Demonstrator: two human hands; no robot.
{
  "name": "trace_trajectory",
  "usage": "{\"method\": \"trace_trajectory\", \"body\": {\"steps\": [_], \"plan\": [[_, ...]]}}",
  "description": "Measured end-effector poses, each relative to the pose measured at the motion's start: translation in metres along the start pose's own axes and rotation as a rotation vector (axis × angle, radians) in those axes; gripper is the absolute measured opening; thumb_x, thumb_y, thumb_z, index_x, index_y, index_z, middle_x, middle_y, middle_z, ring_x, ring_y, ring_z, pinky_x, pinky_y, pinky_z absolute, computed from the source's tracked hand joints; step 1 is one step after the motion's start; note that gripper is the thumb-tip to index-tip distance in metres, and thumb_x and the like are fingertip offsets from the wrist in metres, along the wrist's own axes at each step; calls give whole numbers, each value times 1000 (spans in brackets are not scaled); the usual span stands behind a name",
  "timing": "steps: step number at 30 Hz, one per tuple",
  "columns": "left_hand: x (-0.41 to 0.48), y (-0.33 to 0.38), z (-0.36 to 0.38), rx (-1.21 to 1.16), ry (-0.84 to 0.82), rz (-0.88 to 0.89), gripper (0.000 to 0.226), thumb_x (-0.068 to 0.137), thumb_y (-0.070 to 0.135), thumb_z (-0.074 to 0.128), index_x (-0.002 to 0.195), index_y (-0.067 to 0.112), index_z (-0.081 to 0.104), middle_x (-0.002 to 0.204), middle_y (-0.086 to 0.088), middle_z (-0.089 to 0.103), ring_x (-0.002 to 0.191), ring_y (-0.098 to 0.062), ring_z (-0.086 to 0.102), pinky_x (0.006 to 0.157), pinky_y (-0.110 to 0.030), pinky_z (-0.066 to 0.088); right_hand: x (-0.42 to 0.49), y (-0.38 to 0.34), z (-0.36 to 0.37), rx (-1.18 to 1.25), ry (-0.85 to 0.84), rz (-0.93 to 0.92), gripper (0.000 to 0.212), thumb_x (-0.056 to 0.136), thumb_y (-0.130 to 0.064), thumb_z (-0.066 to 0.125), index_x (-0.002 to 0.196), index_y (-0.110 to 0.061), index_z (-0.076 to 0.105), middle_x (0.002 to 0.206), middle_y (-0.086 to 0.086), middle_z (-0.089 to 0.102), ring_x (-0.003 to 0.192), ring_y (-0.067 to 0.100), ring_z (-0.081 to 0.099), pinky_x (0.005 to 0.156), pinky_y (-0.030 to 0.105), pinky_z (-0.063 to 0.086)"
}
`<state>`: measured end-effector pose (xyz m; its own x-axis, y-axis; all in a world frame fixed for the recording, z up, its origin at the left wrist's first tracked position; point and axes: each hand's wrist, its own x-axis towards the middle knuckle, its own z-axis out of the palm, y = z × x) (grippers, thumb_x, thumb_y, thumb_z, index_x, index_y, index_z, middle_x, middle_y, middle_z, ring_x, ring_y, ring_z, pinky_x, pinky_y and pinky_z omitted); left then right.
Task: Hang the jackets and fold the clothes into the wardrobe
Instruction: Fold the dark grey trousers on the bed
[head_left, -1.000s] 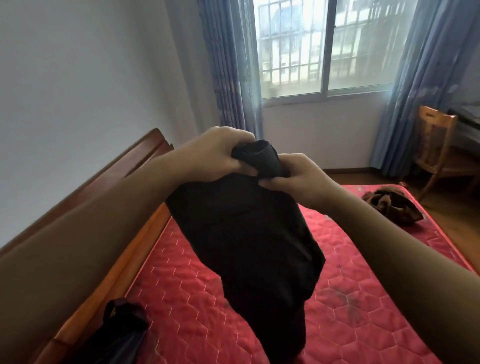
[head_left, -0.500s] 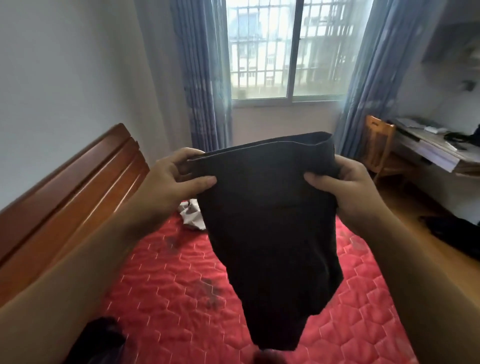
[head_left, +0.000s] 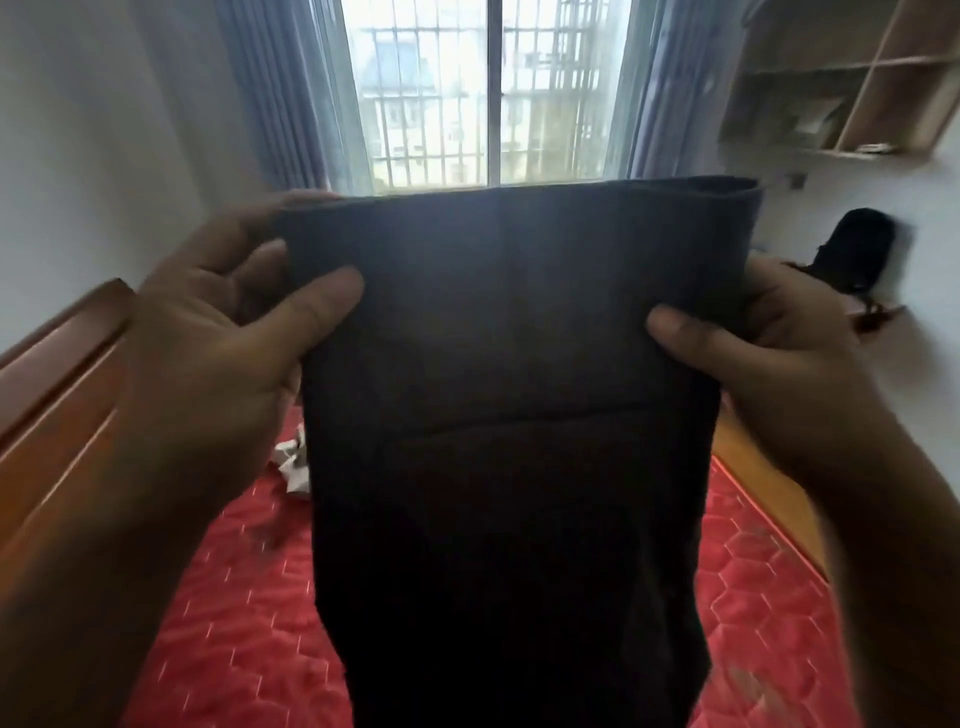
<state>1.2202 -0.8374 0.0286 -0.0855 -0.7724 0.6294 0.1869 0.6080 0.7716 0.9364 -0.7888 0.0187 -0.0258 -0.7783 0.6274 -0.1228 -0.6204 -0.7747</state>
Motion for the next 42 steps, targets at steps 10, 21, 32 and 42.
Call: {"method": "trace_trajectory", "body": {"steps": [10, 21, 32, 42], "plan": [[22, -207, 30, 513, -62, -342, 31, 84, 1, 77, 112, 10, 67, 92, -5, 72, 72, -7, 64, 63, -17, 52, 36, 236, -65, -181, -199, 509, 35, 81, 2, 75, 108, -20, 73, 105, 1, 77, 100, 18, 73, 88, 39, 57], [-71, -433, 25, 615, -123, -955, 19, 87, -10, 68, 88, 7, 59, 88, -16, 63, 57, -16, 68, 56, -30, 57, -56, 456, -52, -295, -364, 1098, 33, 89, 0, 57, 106, -28, 64, 73, 7, 72, 55, 18, 62, 52, 28, 49], [32, -594, -6, 679, -130, -813, 36, 84, 1, 70, 107, 28, 63, 106, -4, 66, 80, -18, 69, 85, -44, 59, 35, 614, -28, -129, -271, 1088, 48, 84, 3, 65, 121, -26, 55, 96, 0, 67, 85, 12, 63, 74, 27, 50], [-127, -717, -26, 814, -300, -1166, 61, 90, 12, 71, 146, 17, 48, 143, -12, 53, 117, -24, 62, 102, -39, 50, -118, 737, 1, -571, -668, 1148, 62, 95, -23, 66, 151, -13, 42, 150, 16, 49, 139, 29, 47, 113, 33, 34]]}}
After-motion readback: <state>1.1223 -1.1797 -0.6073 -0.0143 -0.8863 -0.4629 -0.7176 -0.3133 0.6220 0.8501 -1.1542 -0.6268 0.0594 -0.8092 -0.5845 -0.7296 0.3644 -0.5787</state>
